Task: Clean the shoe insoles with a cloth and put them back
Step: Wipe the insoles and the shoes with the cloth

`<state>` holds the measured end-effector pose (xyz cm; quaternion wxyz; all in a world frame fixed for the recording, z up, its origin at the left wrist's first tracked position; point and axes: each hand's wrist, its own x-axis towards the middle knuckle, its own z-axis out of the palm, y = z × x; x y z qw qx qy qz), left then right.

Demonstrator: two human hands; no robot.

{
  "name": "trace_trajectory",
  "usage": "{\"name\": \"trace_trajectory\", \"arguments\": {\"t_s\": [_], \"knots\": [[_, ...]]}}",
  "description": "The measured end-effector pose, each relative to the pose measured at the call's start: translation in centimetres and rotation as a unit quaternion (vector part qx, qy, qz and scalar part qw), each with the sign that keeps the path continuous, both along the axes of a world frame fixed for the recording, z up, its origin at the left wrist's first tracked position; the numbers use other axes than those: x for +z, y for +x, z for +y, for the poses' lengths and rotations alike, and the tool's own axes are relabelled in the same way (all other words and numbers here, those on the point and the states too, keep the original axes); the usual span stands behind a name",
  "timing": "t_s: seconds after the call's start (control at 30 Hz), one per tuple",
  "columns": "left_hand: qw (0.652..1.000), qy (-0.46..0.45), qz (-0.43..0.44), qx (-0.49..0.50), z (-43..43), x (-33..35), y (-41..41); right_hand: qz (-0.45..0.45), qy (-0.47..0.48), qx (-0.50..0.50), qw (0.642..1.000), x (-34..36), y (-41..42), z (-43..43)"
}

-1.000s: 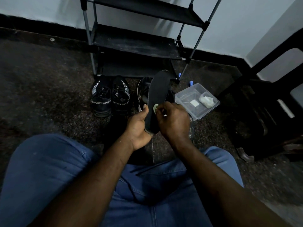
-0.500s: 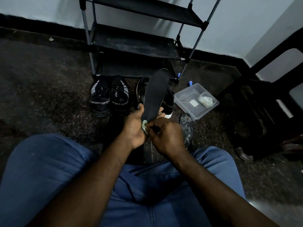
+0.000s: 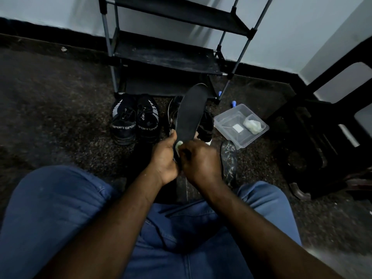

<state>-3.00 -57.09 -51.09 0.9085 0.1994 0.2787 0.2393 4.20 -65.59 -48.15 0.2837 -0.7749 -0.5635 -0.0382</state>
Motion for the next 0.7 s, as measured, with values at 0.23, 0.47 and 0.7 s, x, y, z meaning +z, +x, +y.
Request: {"name": "trace_trajectory", "arguments": {"t_s": [0.23, 0.47, 0.7], "knots": [[0.999, -0.026, -0.020, 0.035, 0.5, 0.2, 0.1, 0.044, -0.008, 0.049, 0.998, 0.3, 0.1, -1.4], [1.000, 0.002, -0.005, 0.017, -0.3, 0.8, -0.1, 0.001, 0.016, -0.042, 0.999, 1.0, 2.7, 2.0], [0.997, -0.041, -0.021, 0.059, 0.5, 0.8, -0.2, 0.016, -0.004, 0.027, 0.999, -0.1, -1.2, -0.2]]}}
